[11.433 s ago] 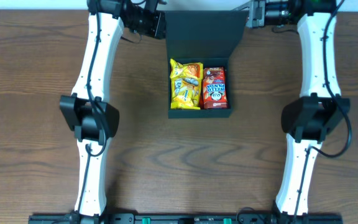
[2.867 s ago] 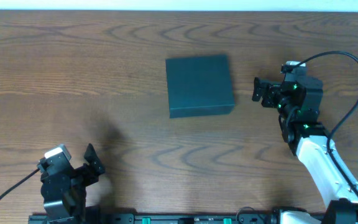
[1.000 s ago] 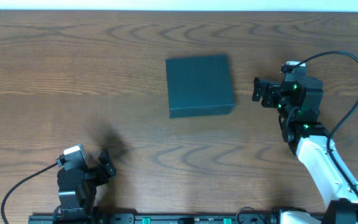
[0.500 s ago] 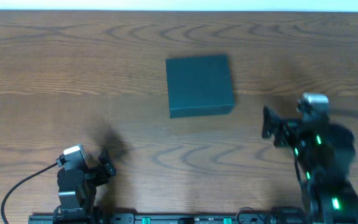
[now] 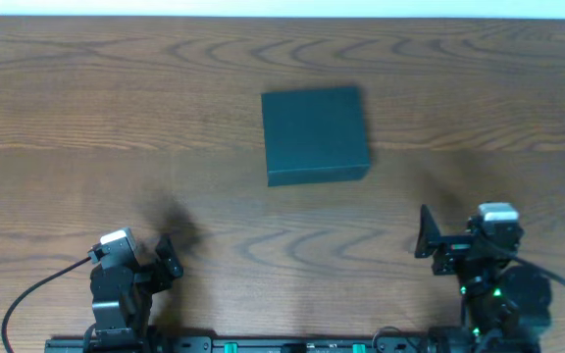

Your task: Pack container

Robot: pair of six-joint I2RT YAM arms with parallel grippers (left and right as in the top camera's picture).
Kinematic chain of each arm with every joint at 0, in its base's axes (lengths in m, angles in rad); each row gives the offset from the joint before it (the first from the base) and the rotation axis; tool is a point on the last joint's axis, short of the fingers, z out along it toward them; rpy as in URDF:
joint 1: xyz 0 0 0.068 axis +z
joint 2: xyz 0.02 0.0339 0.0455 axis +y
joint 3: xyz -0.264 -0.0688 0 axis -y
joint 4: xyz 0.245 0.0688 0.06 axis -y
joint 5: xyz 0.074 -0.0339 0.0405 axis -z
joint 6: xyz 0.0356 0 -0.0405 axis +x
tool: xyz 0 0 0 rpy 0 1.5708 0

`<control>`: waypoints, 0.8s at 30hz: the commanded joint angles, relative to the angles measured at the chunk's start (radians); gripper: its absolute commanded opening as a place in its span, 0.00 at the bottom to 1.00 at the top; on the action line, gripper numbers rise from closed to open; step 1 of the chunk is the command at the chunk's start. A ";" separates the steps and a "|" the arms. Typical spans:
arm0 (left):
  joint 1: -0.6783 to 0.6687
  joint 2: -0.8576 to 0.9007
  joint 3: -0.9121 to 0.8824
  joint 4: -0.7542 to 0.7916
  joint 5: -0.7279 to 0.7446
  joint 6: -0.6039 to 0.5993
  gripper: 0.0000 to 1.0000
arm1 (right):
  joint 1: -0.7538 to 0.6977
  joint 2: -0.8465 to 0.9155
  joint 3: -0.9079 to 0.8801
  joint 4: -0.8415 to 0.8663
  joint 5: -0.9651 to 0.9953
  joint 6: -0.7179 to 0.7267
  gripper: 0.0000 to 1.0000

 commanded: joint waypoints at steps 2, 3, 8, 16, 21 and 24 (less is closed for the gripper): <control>-0.005 -0.006 -0.009 -0.021 0.000 0.010 0.95 | 0.005 -0.111 -0.103 0.037 0.009 -0.002 0.99; -0.005 -0.006 -0.009 -0.021 0.000 0.010 0.95 | 0.005 -0.139 -0.126 0.042 0.009 0.003 0.99; -0.005 -0.006 -0.009 -0.021 0.000 0.010 0.95 | 0.006 -0.187 -0.208 0.049 0.004 0.035 0.99; -0.005 -0.006 -0.009 -0.021 0.000 0.010 0.95 | 0.006 -0.187 -0.303 0.095 -0.060 0.035 0.99; -0.005 -0.006 -0.009 -0.021 0.000 0.010 0.95 | 0.005 -0.187 -0.303 0.096 -0.076 0.035 1.00; -0.005 -0.006 -0.009 -0.021 0.000 0.010 0.95 | 0.005 -0.187 -0.303 0.096 -0.076 0.035 0.99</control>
